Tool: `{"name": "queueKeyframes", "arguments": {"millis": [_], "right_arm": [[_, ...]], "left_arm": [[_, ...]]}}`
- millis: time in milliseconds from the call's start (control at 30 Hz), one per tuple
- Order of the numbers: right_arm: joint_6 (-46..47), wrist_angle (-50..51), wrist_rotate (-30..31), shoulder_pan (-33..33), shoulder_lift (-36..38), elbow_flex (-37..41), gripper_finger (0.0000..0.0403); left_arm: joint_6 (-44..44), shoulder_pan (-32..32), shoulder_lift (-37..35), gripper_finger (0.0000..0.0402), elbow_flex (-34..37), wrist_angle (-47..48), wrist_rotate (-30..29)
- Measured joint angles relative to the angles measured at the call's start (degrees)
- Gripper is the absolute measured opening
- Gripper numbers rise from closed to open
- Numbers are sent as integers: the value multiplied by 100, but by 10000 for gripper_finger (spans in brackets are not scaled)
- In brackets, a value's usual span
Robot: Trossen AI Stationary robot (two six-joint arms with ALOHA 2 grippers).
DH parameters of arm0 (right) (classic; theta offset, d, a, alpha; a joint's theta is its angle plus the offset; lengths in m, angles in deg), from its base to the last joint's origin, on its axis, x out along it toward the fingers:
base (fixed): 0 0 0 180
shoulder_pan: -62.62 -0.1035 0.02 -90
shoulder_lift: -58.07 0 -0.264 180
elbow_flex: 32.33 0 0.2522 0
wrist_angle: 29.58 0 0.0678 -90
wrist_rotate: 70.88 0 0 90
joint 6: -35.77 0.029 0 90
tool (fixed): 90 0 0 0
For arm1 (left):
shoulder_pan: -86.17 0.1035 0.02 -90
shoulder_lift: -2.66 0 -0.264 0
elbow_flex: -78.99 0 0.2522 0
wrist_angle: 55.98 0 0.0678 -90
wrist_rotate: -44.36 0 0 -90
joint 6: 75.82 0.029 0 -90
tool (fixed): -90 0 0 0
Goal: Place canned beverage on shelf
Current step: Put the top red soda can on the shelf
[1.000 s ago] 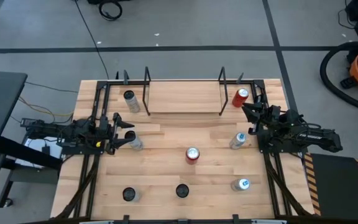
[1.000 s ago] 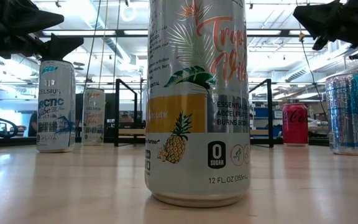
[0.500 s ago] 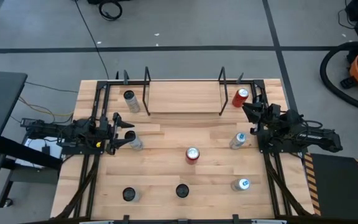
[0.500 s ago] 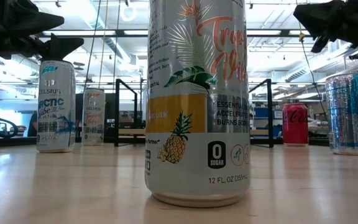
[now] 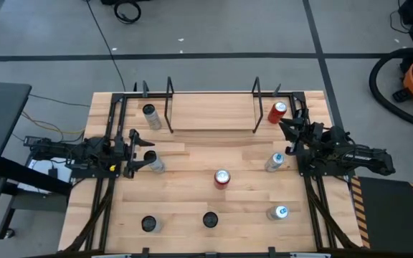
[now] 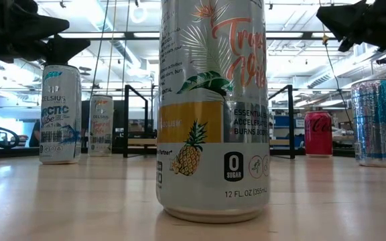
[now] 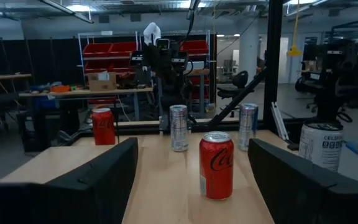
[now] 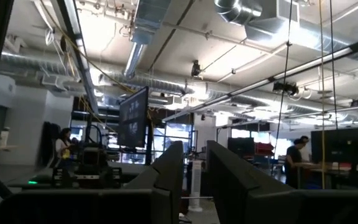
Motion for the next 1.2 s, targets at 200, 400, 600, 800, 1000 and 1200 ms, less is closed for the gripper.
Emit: {"name": "queueKeyframes", "arguments": {"millis": [200, 400, 600, 800, 1000, 1200], "right_arm": [[-279, 175, 176, -2, 0, 0, 111], [-368, 190, 520, 0, 0, 0, 151], [-98, 190, 662, 0, 0, 0, 164], [-93, 190, 664, 0, 0, 0, 163], [-91, 190, 664, 0, 0, -2, 164], [-92, 190, 686, 0, 0, 0, 163]], "left_arm": [[-147, 0, 0, 307, 1, -2, 4], [-83, 0, 0, 307, 0, -2, 5], [-101, 0, 0, 307, 0, -2, 7], [-104, 0, 0, 307, 2, -2, 9], [-121, 0, 0, 307, 0, -2, 9], [-362, 0, 0, 307, 0, -1, 9]]}}
